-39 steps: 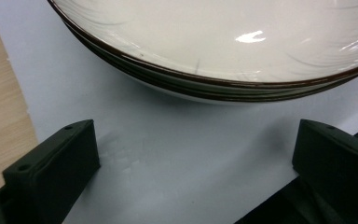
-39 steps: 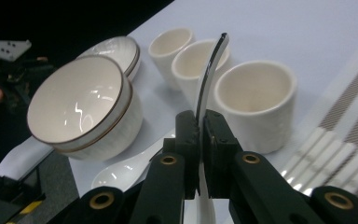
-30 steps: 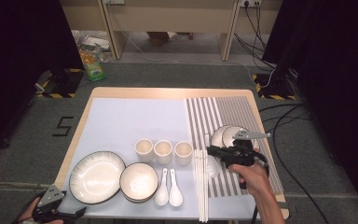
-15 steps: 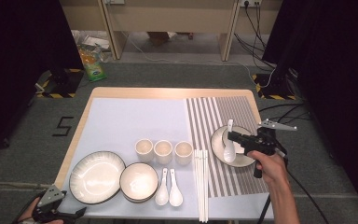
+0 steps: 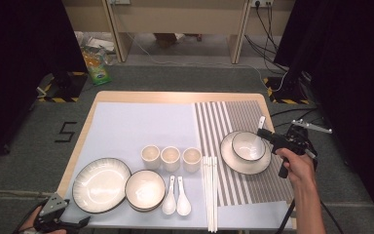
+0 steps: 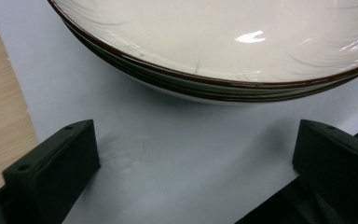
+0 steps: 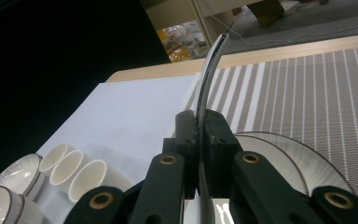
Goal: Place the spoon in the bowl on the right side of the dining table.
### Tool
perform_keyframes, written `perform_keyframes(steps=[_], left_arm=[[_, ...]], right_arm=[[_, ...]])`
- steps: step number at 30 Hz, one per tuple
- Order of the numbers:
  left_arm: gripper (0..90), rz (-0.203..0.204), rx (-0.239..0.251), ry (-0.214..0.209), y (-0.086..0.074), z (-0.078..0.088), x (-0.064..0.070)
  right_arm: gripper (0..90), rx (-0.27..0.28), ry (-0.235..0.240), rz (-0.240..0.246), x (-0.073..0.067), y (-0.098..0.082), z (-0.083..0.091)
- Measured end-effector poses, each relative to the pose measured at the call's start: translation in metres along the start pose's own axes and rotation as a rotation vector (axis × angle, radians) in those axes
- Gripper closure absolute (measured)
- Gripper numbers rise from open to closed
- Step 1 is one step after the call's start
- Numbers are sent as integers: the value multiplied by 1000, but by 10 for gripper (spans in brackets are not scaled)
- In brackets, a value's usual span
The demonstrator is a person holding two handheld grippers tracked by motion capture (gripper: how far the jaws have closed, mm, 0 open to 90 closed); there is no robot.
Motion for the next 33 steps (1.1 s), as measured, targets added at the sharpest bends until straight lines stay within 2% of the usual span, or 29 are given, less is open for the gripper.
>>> perform_keyframes(steps=[2,3,4,6,13,22,33], left_arm=[[0,0,1,3,0,0,0],[0,0,0,2,0,0,0],[0,0,0,2,0,0,0],[0,1,1,1,0,0,0],[0,-1,-3,3,0,0,0],[0,2,-1,4,0,0,0],[0,3,3,4,0,0,0]], right_arm=[[855,3,-2,-11,3,0,0],[855,16,-12,-23,11,0,0],[855,16,-12,-23,11,0,0],[855,27,-27,-48,21,-1,-2],[854,32,-53,-84,40,-5,-9],[854,16,-86,-93,52,-12,-17],[853,-10,-114,-84,58,-16,-23]])
Point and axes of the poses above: each handheld gripper's, and its own axes: z roughly backward along the jaws, y roughly out of its top, x roughly to its right, the point moved 4 cm from there along -z, roughly forward along the jaws, and after that the axes turned 12 degrees about y, right-handed, at the moved point
